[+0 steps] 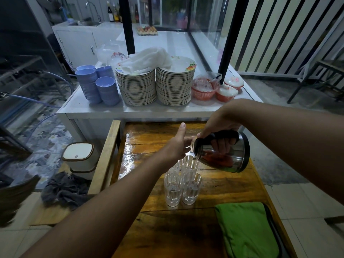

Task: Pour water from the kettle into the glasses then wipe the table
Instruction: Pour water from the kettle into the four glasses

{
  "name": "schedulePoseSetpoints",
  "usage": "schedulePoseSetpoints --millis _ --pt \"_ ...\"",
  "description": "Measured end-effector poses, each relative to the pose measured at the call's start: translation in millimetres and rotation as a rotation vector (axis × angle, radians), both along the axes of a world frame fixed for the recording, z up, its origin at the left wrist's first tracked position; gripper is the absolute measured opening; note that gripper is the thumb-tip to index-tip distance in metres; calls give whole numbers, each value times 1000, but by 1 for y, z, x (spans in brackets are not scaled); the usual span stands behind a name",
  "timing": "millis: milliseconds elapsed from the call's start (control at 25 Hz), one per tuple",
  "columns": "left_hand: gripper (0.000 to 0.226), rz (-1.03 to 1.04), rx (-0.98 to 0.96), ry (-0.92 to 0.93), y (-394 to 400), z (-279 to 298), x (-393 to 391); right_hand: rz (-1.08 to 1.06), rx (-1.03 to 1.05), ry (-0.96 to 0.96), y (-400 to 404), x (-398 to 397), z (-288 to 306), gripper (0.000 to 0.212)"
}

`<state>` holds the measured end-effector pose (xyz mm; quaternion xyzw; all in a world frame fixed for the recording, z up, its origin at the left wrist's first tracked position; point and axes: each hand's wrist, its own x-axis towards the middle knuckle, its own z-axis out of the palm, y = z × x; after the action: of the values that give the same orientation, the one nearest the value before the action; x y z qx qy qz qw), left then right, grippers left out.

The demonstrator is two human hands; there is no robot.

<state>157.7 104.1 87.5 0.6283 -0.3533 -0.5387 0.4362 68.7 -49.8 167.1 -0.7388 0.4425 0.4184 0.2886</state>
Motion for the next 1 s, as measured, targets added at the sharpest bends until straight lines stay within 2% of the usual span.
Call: schedulePoseSetpoints --millis 240,480,640,800,1000 --pt "68 1 -3 18 4 2 0 -17 16 0 0 0 -2 62" --pt "74 6 3 28 3 1 -1 -10 -1 0 2 0 0 62" --pt "71 10 7 20 4 1 1 -25 4 -5 2 0 -2 60" --pt "78 -10 2 13 5 1 2 -31 46 -6 2 -1 -3 58" --pt "82 -17 5 8 4 -1 3 -24 18 3 -1 0 -6 64"
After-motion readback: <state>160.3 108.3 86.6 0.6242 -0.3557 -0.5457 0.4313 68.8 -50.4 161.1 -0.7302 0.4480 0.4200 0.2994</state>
